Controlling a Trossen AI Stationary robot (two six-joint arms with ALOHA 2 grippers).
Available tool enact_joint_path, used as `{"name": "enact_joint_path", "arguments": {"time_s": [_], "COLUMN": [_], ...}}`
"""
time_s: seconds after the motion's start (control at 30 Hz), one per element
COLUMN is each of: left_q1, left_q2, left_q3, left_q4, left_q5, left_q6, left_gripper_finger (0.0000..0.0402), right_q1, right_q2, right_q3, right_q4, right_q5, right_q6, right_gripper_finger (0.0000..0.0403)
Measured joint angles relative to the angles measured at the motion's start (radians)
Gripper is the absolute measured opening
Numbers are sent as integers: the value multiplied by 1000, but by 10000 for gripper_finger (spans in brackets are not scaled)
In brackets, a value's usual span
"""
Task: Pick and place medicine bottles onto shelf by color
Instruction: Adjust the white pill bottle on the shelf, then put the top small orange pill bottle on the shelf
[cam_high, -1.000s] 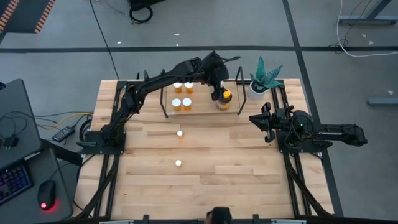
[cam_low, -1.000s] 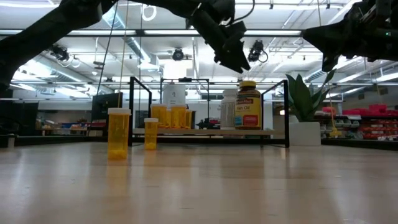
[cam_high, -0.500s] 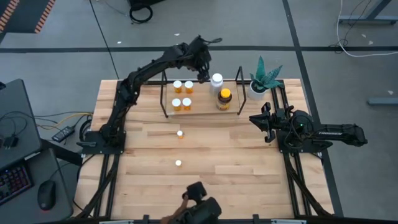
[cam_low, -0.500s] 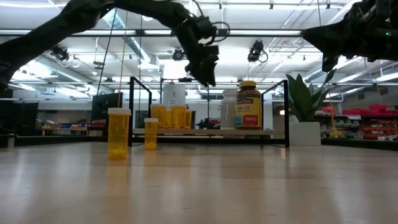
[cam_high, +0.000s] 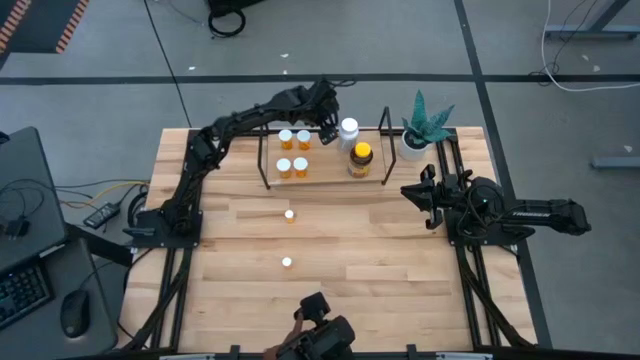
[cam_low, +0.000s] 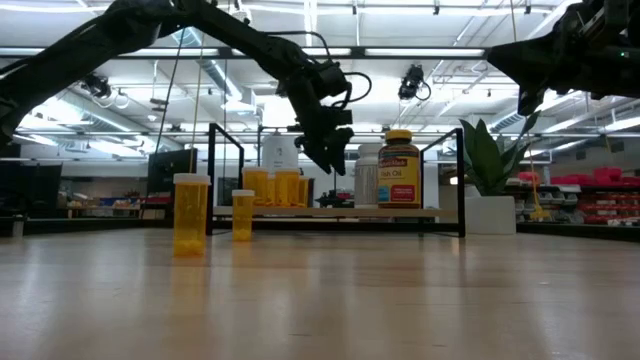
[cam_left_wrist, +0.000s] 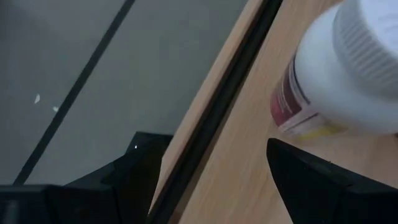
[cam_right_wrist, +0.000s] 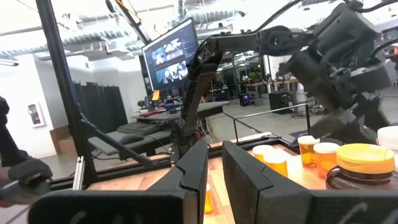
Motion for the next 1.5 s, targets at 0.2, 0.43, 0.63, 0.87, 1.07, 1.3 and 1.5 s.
{"name": "enact_joint_path", "arguments": {"time_s": [0.2, 0.43, 0.63, 0.87, 1.07, 1.3, 1.5], "left_q1": [-16, -33, -45, -48, -48, -49, -55], "left_q2": [0, -1, -1, -1, -1, -15, -109], "left_q3": [-46, -45, -45, -45, -45, -38, -22], "left_q4": [91, 158, 166, 194, 224, 199, 102], "left_q5": [3, 13, 31, 69, 84, 123, 130], "left_q6": [2, 6, 7, 7, 7, 33, 37], "left_gripper_finger": [295, 295, 295, 295, 295, 295, 295], "right_q1": [0, 0, 0, 0, 0, 0, 0], "right_q2": [0, 0, 0, 0, 0, 0, 0], "right_q3": [0, 0, 0, 0, 0, 0, 0], "right_q4": [0, 0, 0, 0, 0, 0, 0], "right_q5": [0, 0, 0, 0, 0, 0, -1], "right_q6": [0, 0, 0, 0, 0, 0, 0], "right_gripper_finger": [57, 57, 57, 57, 57, 57, 57]}}
